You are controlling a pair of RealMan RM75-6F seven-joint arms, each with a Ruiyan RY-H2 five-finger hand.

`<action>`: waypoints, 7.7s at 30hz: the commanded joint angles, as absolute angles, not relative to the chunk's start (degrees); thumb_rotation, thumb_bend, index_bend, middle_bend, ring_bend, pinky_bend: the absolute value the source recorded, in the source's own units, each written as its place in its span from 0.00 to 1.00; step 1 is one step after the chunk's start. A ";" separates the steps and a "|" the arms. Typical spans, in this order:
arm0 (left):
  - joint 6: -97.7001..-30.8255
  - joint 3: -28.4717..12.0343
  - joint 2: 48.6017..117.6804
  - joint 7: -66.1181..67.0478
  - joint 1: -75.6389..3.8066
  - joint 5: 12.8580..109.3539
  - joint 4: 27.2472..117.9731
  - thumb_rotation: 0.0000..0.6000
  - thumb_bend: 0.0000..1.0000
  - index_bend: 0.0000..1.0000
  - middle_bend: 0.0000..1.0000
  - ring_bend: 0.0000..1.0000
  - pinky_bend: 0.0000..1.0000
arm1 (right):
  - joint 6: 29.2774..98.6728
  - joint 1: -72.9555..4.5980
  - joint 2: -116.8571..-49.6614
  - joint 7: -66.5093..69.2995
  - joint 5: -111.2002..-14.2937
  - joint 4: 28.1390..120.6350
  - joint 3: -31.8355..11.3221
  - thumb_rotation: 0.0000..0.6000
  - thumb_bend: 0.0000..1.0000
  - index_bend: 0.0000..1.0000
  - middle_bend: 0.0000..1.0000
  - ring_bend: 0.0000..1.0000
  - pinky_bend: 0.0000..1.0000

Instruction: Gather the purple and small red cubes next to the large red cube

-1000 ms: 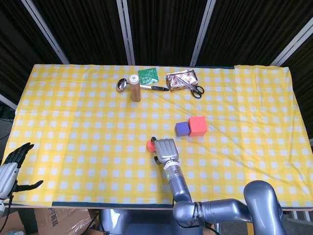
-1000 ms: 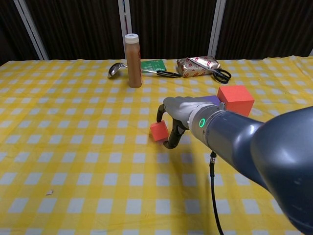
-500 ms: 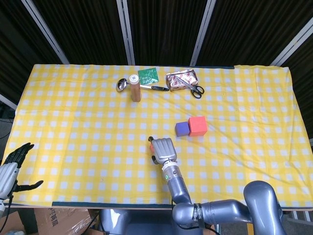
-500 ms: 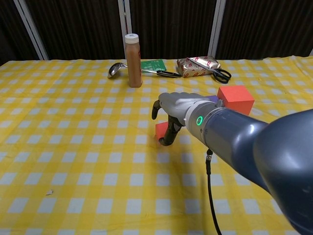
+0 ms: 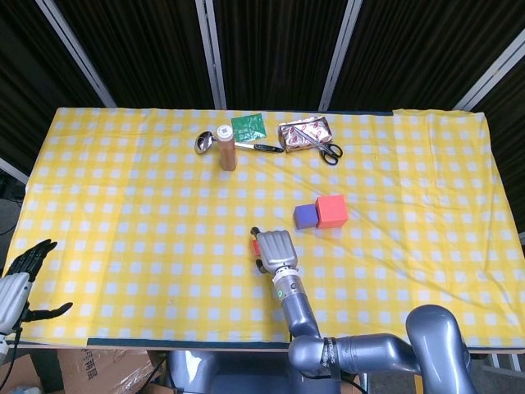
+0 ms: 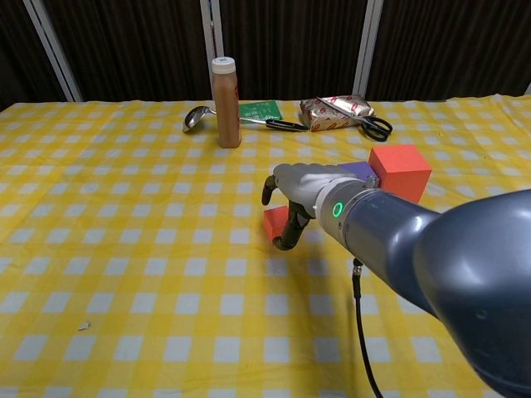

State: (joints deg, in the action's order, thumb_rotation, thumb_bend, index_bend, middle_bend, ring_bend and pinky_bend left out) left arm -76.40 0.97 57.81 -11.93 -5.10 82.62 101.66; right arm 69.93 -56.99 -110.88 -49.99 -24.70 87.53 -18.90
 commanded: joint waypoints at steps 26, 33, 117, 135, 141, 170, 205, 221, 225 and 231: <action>-76.22 0.94 57.80 -11.75 -5.19 82.41 101.95 1.00 0.01 0.00 0.00 0.00 0.00 | 67.87 -57.18 -113.09 -45.27 -29.92 80.92 -22.03 1.00 0.49 0.52 1.00 1.00 0.95; -75.79 0.95 57.66 -11.89 -5.35 82.22 102.03 1.00 0.02 0.00 0.00 0.00 0.00 | 65.79 -58.50 -115.19 -43.11 -31.26 74.04 -23.76 1.00 0.49 0.52 1.00 1.00 0.95; -75.81 1.14 57.31 -12.43 -5.34 82.58 102.31 1.00 0.03 0.00 0.00 0.00 0.00 | 70.68 -52.91 -110.29 -51.18 -34.27 81.67 -20.59 1.00 0.49 0.16 1.00 1.00 0.95; -75.89 1.09 57.61 -11.37 -5.31 82.25 102.38 1.00 0.03 0.00 0.00 0.00 0.00 | 71.67 -50.95 -109.98 -53.45 -31.20 88.69 -16.93 1.00 0.49 0.16 1.00 1.00 0.95; -75.84 1.07 57.54 -11.54 -5.31 82.20 102.41 1.00 0.03 0.00 0.00 0.00 0.00 | 71.12 -51.24 -111.20 -53.25 -30.89 86.77 -16.81 1.00 0.49 0.14 1.00 1.00 0.95; -75.50 1.04 57.28 -11.91 -5.38 81.87 102.68 1.00 0.03 0.00 0.00 0.00 0.00 | 69.24 -50.34 -112.40 -53.17 -27.27 78.10 -18.35 1.00 0.49 0.12 1.00 1.00 0.95; -75.08 1.01 57.15 -11.79 -5.52 81.52 102.95 1.00 0.03 0.00 0.00 0.00 0.00 | 68.30 -53.06 -111.78 -53.87 -26.99 76.37 -22.11 1.00 0.49 0.09 1.00 1.00 0.95; -75.04 1.05 57.09 -11.79 -5.52 81.58 103.05 1.00 0.03 0.00 0.00 0.00 0.00 | 68.33 -52.88 -111.53 -54.10 -25.68 75.93 -21.91 1.00 0.49 0.19 1.00 1.00 0.95; -75.08 1.07 57.08 -11.87 -5.50 81.66 103.06 1.00 0.03 0.00 0.00 0.00 0.00 | 68.46 -52.81 -111.54 -54.06 -25.61 76.05 -21.78 1.00 0.49 0.19 1.00 1.00 0.95; -75.10 1.08 57.07 -11.98 -5.50 81.74 103.07 1.00 0.03 0.00 0.00 0.00 0.00 | 68.70 -52.72 -111.48 -54.06 -25.56 76.23 -21.66 1.00 0.49 0.19 1.00 1.00 0.95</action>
